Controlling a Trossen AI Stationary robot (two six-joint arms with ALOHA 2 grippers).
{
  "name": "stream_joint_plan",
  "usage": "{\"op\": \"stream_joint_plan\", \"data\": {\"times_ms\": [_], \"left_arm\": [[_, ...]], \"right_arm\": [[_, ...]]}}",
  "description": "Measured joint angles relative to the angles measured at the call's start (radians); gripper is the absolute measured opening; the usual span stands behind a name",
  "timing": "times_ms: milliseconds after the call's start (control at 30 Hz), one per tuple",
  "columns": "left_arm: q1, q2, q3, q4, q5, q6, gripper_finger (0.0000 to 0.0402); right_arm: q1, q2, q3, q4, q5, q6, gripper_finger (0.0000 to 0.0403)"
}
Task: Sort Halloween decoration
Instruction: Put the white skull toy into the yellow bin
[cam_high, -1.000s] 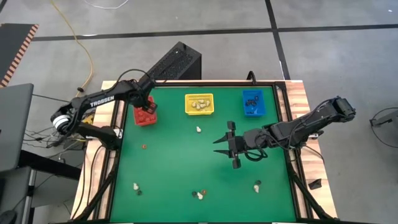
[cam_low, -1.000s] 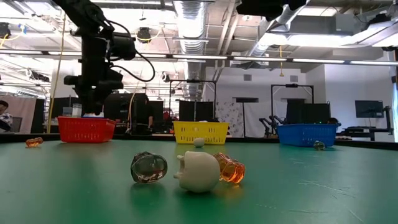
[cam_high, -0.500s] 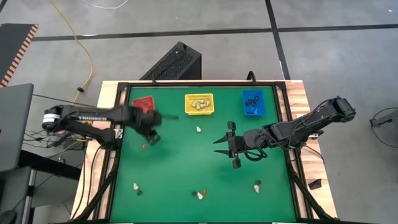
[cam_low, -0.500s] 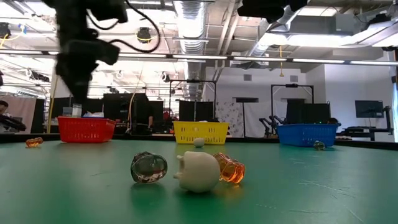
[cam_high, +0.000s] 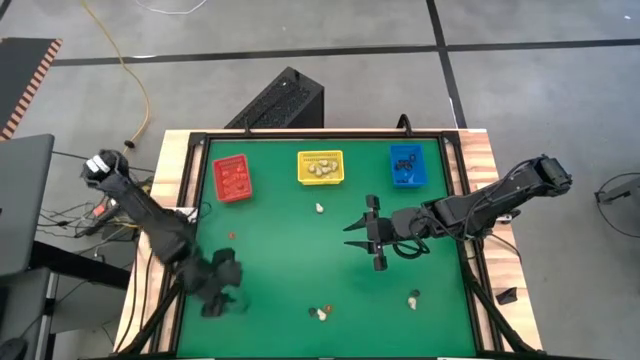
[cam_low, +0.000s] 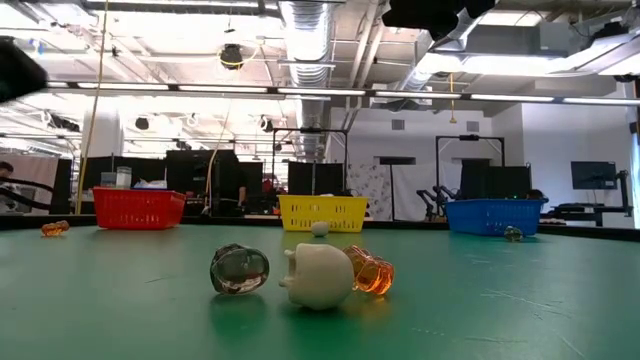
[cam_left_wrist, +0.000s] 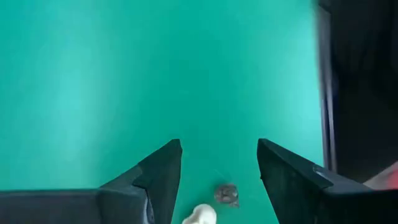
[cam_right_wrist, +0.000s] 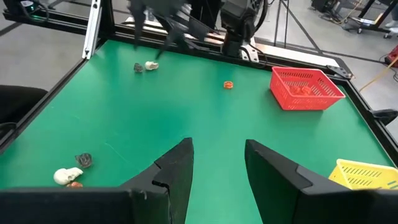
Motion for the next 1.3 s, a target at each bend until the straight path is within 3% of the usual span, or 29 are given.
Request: {"op": "stream_joint_plan", "data": {"times_ms": [100, 267, 567, 867, 1300], "left_arm": [[-0.140, 0.030, 0.000, 0.027, -0.102, 0.115, 0.0199], [-0.227, 0.108, -0.001, -0.060, -0.110, 0.125, 0.0199], [-0.211, 0.244, -0.001, -0.048, 0.008, 0.204, 0.0199], [-0.210, 0.262, -0.001, -0.069, 0.020, 0.268, 0.0195], [-0.210, 0.262, -0.013, -0.031, 0.034, 0.298, 0.0117]], "right_arm": [[-0.005, 0.000, 0.000, 0.000, 0.000, 0.000, 0.0175], [-0.007, 0.000, 0.000, 0.001, 0.000, 0.000, 0.0175], [-0.007, 0.000, 0.000, 0.001, -0.001, -0.005, 0.0175], [-0.007, 0.000, 0.000, 0.001, -0.001, -0.008, 0.0175], [-0.007, 0.000, 0.000, 0.001, -0.001, -0.008, 0.0175]]}}
